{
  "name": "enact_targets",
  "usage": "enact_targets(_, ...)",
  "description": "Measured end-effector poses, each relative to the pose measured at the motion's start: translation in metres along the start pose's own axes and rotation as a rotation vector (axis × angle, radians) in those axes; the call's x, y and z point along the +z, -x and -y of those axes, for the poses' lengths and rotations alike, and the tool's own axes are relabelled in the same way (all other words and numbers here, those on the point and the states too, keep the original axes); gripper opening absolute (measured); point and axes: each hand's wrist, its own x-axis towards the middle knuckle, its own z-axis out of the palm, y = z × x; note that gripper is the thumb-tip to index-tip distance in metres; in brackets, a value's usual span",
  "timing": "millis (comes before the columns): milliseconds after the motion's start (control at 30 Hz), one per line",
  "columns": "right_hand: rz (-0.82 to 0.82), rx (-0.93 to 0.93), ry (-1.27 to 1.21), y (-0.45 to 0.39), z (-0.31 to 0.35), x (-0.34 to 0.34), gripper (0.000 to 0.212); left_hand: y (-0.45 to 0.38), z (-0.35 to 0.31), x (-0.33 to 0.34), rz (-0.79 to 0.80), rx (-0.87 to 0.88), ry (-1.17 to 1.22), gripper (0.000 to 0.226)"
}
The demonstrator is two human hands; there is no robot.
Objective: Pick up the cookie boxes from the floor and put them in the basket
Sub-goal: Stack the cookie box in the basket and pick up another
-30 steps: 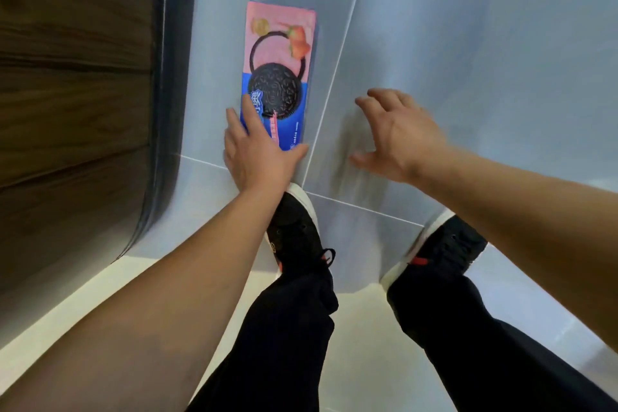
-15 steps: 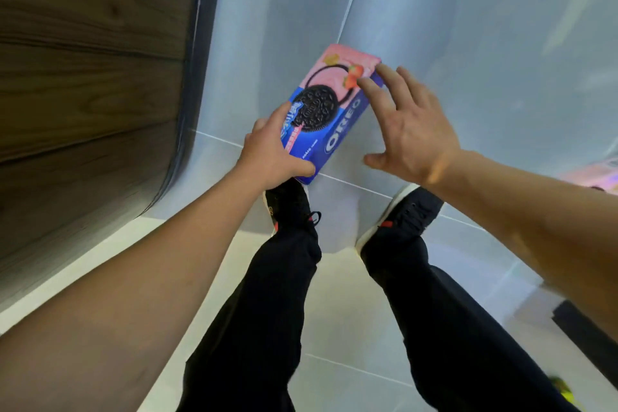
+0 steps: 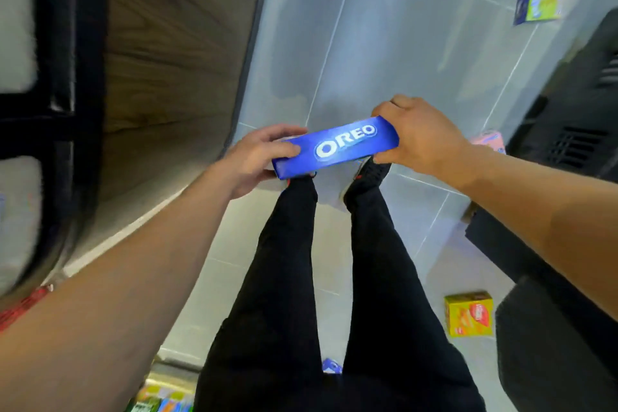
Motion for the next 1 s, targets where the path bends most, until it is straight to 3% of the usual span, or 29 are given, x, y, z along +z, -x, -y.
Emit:
enact_targets(100,0.004,0.036,-0.136,0.037,0.025,-0.034,0.064,0.055,-0.013,0.012,-0.182,0.213,0.066,0.029)
enact_targets(233,-0.084,0.02,-0.319,0.08,0.055,-0.076,0.077,0.117,-0.022,0.025,-0.372,0.455,-0.1,0.055)
enact_targets(333,-0.16,0.018,-0.452,0.105,0.064,-0.095,0.088,0.152,-0.029,0.038,-0.41,0.473,-0.247,0.067)
enact_targets(567,-0.358,0.015,-0.648,0.155,0.083,-0.105,0.079,0.212,-0.009,0.081,-0.626,0.539,-0.216,0.047)
enact_targets(733,-0.267,-0.182,-0.574,0.168,0.118,-0.116,0.072,0.252,0.035,0.103,-0.797,0.569,0.021,0.034)
enact_targets(1000,-0.097,-0.42,-0.348,0.184,0.223,-0.103,0.072,0.326,0.121,0.112,-1.083,0.57,0.305,0.041)
